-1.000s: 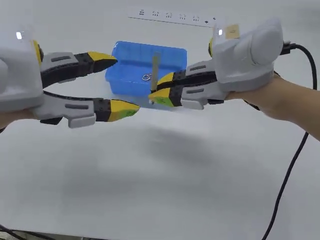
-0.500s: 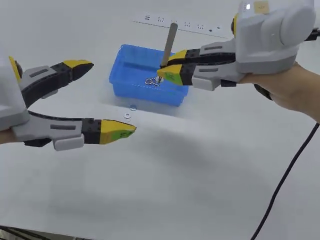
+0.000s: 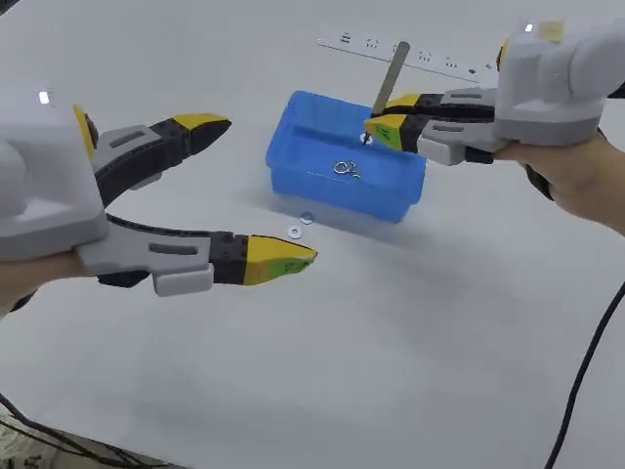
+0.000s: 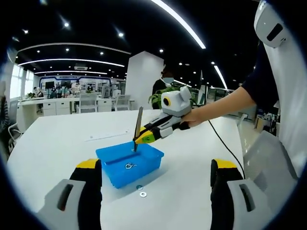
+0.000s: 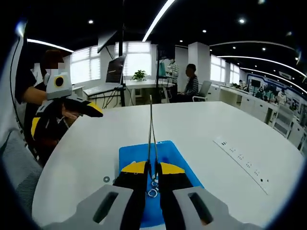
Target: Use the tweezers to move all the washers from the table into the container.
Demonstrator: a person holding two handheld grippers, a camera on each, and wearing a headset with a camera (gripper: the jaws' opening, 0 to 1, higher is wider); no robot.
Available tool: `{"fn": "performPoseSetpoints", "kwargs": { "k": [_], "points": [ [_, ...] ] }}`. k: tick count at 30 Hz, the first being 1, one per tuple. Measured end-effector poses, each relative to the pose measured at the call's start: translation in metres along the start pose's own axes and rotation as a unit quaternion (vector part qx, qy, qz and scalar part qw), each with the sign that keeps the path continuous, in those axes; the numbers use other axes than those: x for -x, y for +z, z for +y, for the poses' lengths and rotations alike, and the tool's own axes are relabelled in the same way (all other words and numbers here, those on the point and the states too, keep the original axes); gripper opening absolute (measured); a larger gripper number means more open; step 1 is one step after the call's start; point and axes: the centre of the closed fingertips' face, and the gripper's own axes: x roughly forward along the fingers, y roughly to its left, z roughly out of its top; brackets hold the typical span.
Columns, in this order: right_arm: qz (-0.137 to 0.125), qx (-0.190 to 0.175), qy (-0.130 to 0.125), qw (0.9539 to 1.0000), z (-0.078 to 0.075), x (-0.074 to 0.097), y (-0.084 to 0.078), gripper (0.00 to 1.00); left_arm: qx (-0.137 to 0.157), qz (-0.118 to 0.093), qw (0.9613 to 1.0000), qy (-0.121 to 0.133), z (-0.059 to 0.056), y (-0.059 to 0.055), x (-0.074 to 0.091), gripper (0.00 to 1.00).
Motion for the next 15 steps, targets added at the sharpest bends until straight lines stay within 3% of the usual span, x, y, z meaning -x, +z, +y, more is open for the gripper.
{"fn": "performPoseSetpoints", "kwargs": {
  "k": [8, 15],
  "points": [
    [0.029, -0.011, 0.0, 0.9995, 0.002, -0.016, -0.027, 0.09, 0.002, 0.018, 0.9998, 0.006, -0.003, -0.009, 0.003, 1.0],
    [0.033, -0.01, -0.002, 0.9994, 0.004, -0.016, -0.029, 0.09, 0.012, 0.01, 0.9998, 0.011, -0.006, -0.008, 0.001, 0.99]
  ]
}}
